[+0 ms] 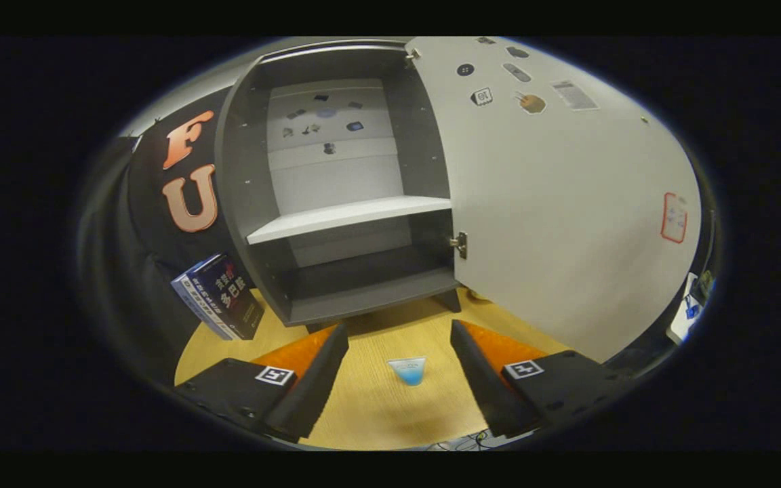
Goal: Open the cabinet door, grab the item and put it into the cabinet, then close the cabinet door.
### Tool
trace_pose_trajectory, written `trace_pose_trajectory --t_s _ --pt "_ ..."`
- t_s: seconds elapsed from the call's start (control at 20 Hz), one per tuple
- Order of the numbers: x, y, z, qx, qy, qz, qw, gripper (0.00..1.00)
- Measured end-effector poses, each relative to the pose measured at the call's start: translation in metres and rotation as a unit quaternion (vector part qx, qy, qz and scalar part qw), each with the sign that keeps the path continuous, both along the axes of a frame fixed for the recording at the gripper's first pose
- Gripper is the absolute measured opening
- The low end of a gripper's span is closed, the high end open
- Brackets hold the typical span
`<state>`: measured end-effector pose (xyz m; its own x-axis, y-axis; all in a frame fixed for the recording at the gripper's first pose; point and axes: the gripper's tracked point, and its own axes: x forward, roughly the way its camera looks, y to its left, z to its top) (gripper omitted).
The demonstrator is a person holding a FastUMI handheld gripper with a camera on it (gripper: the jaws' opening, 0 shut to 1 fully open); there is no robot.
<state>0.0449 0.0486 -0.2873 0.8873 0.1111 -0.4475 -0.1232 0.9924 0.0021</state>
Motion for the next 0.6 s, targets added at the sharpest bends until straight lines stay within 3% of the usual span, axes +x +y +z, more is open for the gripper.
trace_pose_trajectory --t_s 0.1,0.35,0.6 --pt "0.002 0.004 -0.017 -0.011 0.005 0.008 1.0 0.98" --pt "0.011 0.005 -0.071 -0.049 0.036 0.023 0.998 0.98" --pt "0.028 -0.013 -0.111 -0.064 0.064 0.012 0.996 0.98"
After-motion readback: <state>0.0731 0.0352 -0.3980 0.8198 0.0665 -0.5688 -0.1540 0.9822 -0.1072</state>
